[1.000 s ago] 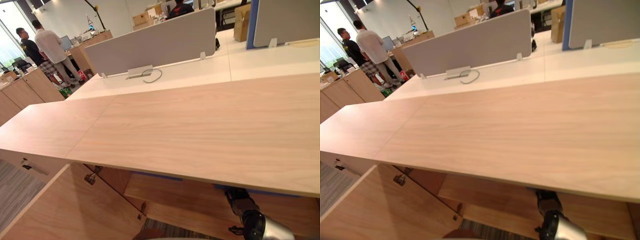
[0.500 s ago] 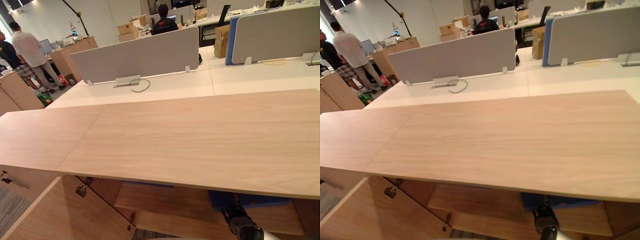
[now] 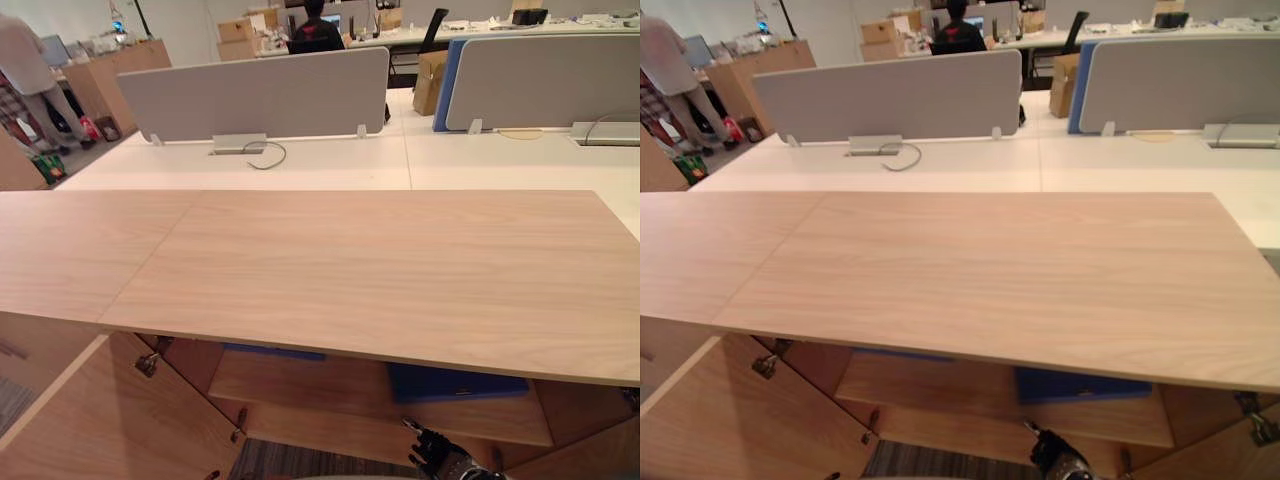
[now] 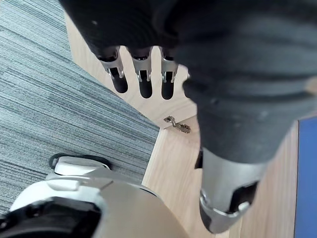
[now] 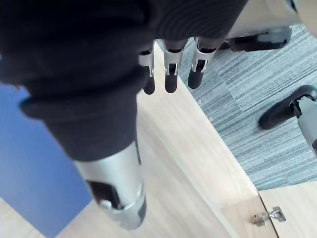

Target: Walk over to the cabinet, pick up the folder, carry it to the office cabinet, place the folder inside the office cabinet, then close the office cabinet door

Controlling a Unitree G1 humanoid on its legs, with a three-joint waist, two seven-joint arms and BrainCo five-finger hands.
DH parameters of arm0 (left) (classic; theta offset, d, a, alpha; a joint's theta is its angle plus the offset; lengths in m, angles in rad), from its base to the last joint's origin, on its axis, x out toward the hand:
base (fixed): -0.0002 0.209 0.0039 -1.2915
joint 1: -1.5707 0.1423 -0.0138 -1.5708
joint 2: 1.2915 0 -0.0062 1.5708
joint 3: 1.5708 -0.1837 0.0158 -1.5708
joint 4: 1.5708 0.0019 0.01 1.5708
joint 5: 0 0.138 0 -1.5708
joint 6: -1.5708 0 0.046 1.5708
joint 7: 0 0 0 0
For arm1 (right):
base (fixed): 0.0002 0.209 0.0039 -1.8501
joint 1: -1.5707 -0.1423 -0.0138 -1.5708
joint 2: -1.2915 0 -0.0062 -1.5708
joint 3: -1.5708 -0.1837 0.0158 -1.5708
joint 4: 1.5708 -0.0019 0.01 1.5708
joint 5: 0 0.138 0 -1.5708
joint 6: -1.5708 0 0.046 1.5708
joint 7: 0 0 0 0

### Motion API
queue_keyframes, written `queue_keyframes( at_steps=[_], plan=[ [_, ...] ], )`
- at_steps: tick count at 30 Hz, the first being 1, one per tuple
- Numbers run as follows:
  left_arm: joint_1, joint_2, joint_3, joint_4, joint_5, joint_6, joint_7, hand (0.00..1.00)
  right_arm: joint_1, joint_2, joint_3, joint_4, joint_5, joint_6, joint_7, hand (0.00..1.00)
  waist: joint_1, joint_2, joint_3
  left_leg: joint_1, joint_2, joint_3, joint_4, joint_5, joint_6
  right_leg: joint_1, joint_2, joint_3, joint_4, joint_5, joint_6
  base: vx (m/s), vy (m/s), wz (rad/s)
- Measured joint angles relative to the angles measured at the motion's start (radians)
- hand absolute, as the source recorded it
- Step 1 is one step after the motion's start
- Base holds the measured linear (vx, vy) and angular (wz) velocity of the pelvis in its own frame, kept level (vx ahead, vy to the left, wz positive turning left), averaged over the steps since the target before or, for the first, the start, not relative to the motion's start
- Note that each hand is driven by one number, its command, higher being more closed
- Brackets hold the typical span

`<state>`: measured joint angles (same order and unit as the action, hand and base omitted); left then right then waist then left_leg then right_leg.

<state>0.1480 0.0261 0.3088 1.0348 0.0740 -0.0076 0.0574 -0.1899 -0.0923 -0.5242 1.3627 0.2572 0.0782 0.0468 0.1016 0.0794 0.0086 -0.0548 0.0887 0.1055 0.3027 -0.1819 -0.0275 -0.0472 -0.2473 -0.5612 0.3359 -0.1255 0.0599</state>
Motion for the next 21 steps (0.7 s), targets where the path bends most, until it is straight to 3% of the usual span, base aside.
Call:
queue_keyframes(
  at_steps=[5,15,21],
  plan=[
    [-0.027,0.003,0.001,-0.012,0.000,0.000,-0.009,0.00,0.005,0.024,-0.007,-0.035,-0.003,-0.002,0.000,0.00,-0.003,-0.011,0.000,-0.001,0.025,0.001,-0.039,0.024,-0.005,0.037,0.073,-0.012,-0.158,0.080,-0.009,0.03,-0.014,-0.04],
    [-0.024,0.020,0.010,-0.018,-0.006,-0.001,-0.012,0.00,-0.020,0.050,0.007,-0.040,-0.004,-0.024,0.000,0.00,-0.008,-0.038,0.013,0.014,0.043,0.008,-0.035,0.017,-0.016,0.087,0.115,-0.011,-0.257,0.124,-0.017,0.02,-0.008,-0.03],
    [-0.015,0.024,-0.015,-0.018,-0.037,-0.029,0.002,0.00,-0.038,0.047,0.284,-0.153,-0.151,-0.051,-0.054,0.00,-0.012,-0.034,0.026,0.003,0.055,0.032,-0.041,0.007,-0.023,0.075,0.126,0.015,-0.289,0.141,-0.020,-0.06,0.017,-0.14]
  ],
)
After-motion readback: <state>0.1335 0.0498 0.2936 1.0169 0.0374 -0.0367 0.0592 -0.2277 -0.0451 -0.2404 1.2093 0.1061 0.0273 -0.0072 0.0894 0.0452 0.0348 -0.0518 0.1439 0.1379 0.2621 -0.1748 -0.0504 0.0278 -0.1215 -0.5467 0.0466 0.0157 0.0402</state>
